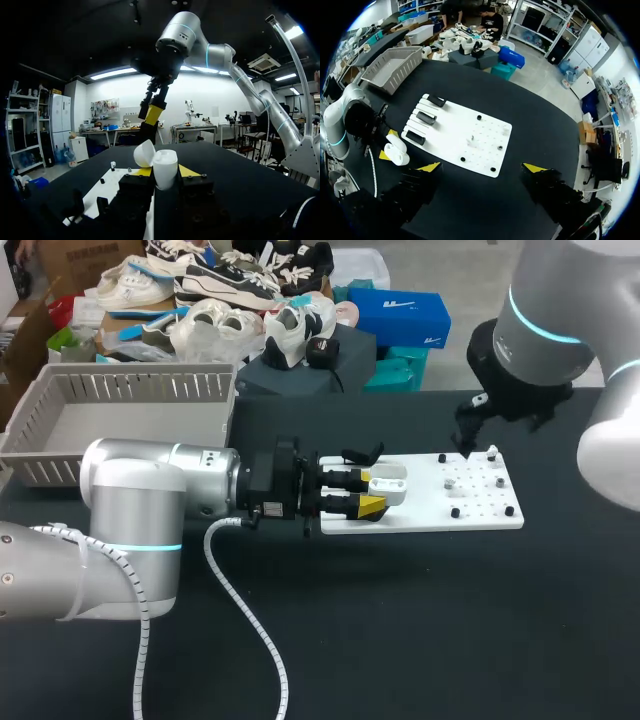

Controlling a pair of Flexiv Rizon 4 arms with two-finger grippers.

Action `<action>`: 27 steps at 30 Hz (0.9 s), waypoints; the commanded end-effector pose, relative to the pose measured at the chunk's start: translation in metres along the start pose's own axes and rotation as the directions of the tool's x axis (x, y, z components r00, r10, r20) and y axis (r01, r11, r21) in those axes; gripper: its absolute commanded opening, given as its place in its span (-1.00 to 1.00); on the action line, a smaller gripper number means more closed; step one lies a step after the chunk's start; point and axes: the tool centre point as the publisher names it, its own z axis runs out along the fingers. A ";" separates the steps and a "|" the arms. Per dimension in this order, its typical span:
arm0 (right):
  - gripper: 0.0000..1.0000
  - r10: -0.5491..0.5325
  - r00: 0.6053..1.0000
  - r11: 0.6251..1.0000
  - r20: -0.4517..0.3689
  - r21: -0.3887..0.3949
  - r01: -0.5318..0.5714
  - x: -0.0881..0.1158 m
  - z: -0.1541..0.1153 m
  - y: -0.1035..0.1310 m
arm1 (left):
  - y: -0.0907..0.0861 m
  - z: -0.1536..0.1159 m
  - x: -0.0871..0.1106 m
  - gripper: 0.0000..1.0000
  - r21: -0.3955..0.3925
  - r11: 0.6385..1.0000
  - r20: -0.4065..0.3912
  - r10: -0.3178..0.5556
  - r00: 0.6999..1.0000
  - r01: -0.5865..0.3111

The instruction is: Pick up each earbud case from the left stands, insert the matching earbuds, close the lid, and place the case in the box.

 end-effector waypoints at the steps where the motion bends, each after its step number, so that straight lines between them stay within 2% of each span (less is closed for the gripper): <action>1: 1.00 -0.002 0.999 1.000 -0.037 0.015 0.003 -0.010 0.016 -0.003 | 0.000 0.000 0.001 -1.00 -0.003 1.000 0.001 0.001 1.000 -0.001; 3: 0.99 -0.009 0.998 1.000 -0.062 0.026 0.011 -0.012 0.025 -0.007 | 0.000 0.000 0.001 -1.00 -0.003 1.000 0.001 0.001 1.000 -0.001; 5: 0.87 -0.012 0.997 0.999 -0.074 0.030 0.014 -0.013 0.034 -0.011 | 0.000 0.000 0.001 -1.00 -0.003 1.000 0.001 0.001 1.000 -0.001; 11: 0.75 -0.021 0.993 0.999 -0.116 0.030 0.025 -0.021 0.054 -0.019 | 0.000 0.000 0.001 -1.00 -0.003 1.000 0.001 0.001 1.000 -0.001; 15: 0.43 -0.010 0.987 0.999 -0.159 0.036 0.016 -0.025 0.075 -0.031 | 0.000 0.000 0.001 -1.00 -0.003 1.000 0.001 0.001 1.000 -0.001; 21: 0.41 0.003 0.979 0.998 -0.206 0.060 0.009 -0.029 0.098 -0.041 | 0.000 0.000 0.001 -1.00 -0.003 1.000 0.001 0.001 1.000 -0.001; 27: 0.41 0.021 0.974 0.996 -0.225 0.091 0.000 -0.035 0.109 -0.041 | 0.000 0.000 0.001 -1.00 -0.003 1.000 0.001 0.001 1.000 -0.001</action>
